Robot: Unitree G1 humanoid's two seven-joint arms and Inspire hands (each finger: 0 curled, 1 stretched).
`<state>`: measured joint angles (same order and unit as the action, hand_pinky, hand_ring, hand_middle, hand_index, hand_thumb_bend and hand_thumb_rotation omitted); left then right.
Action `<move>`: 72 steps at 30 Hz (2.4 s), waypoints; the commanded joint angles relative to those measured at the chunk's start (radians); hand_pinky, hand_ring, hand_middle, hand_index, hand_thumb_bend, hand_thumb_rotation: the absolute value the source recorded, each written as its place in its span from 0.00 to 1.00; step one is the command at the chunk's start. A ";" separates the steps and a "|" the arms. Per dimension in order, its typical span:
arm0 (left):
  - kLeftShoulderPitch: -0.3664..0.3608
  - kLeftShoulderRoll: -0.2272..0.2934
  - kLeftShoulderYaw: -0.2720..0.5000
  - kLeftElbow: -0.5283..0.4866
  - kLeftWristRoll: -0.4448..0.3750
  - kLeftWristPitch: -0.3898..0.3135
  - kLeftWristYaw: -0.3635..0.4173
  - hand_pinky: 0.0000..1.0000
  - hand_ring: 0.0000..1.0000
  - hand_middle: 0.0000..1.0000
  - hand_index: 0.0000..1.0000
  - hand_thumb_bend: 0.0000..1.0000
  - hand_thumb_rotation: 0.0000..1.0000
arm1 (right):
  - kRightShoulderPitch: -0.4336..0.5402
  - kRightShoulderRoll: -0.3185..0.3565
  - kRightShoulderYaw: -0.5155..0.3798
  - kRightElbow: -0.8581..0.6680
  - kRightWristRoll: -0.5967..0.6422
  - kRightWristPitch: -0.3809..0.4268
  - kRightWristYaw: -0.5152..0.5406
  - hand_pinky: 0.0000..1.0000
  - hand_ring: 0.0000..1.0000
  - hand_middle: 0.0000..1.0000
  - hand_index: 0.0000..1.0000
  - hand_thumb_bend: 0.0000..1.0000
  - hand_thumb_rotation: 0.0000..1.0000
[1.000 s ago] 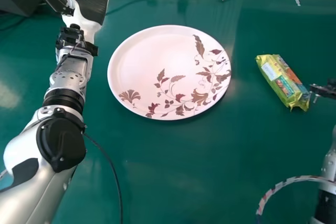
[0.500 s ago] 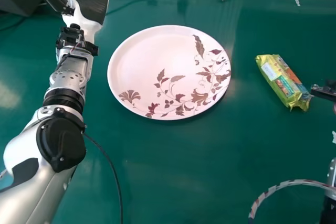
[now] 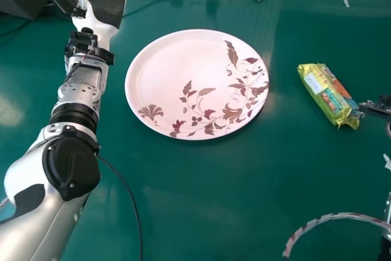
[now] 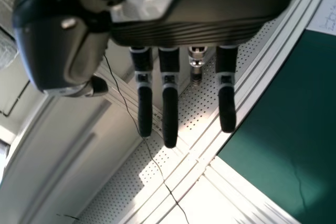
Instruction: Pick up biscuit and place it in the plate
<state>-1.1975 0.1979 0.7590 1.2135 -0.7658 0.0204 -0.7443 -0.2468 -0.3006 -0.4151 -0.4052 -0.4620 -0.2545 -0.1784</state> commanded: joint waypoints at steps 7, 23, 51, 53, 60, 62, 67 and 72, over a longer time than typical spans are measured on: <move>-0.007 0.001 -0.008 -0.004 0.004 -0.009 0.001 0.73 0.80 0.88 0.95 1.00 0.57 | 0.043 -0.011 0.022 -0.096 -0.073 0.101 0.005 0.36 0.44 0.46 0.55 0.50 0.00; -0.006 -0.002 -0.009 -0.005 0.003 -0.007 -0.007 0.74 0.85 0.93 0.99 0.99 0.55 | 0.073 -0.072 0.057 -0.207 -0.243 0.275 0.110 0.36 0.44 0.46 0.55 0.50 0.00; -0.013 0.005 -0.001 0.003 -0.005 0.001 -0.007 0.77 0.90 0.97 1.00 1.00 0.59 | -0.109 -0.228 0.220 -0.231 -0.634 0.626 0.586 0.35 0.44 0.46 0.55 0.50 0.00; -0.014 0.006 -0.001 0.003 -0.003 -0.002 -0.011 0.77 0.90 0.97 1.00 1.00 0.59 | -0.128 -0.243 0.231 -0.217 -0.663 0.634 0.618 0.35 0.44 0.46 0.55 0.50 0.00; -0.017 0.005 -0.001 0.003 -0.003 -0.012 -0.003 0.79 0.90 0.98 1.00 1.00 0.59 | -0.189 -0.275 0.252 -0.161 -0.703 0.658 0.710 0.35 0.44 0.46 0.55 0.50 0.00; -0.017 0.003 -0.002 0.002 -0.003 -0.014 -0.002 0.81 0.91 0.99 1.00 1.00 0.59 | -0.204 -0.285 0.256 -0.143 -0.701 0.663 0.731 0.35 0.44 0.46 0.55 0.50 0.00; -0.017 0.003 -0.001 0.002 -0.003 -0.015 -0.007 0.84 0.92 0.98 1.00 1.00 0.59 | -0.243 -0.315 0.276 -0.093 -0.707 0.676 0.786 0.35 0.44 0.46 0.55 0.50 0.00; -0.018 0.004 0.000 0.005 -0.004 -0.014 -0.007 0.81 0.91 0.97 1.00 1.00 0.58 | -0.275 -0.343 0.303 -0.040 -0.716 0.678 0.827 0.35 0.44 0.46 0.55 0.50 0.00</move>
<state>-1.2028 0.1982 0.7597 1.2183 -0.7663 0.0117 -0.7464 -0.5042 -0.6238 -0.1198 -0.4601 -1.1707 0.4198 0.6359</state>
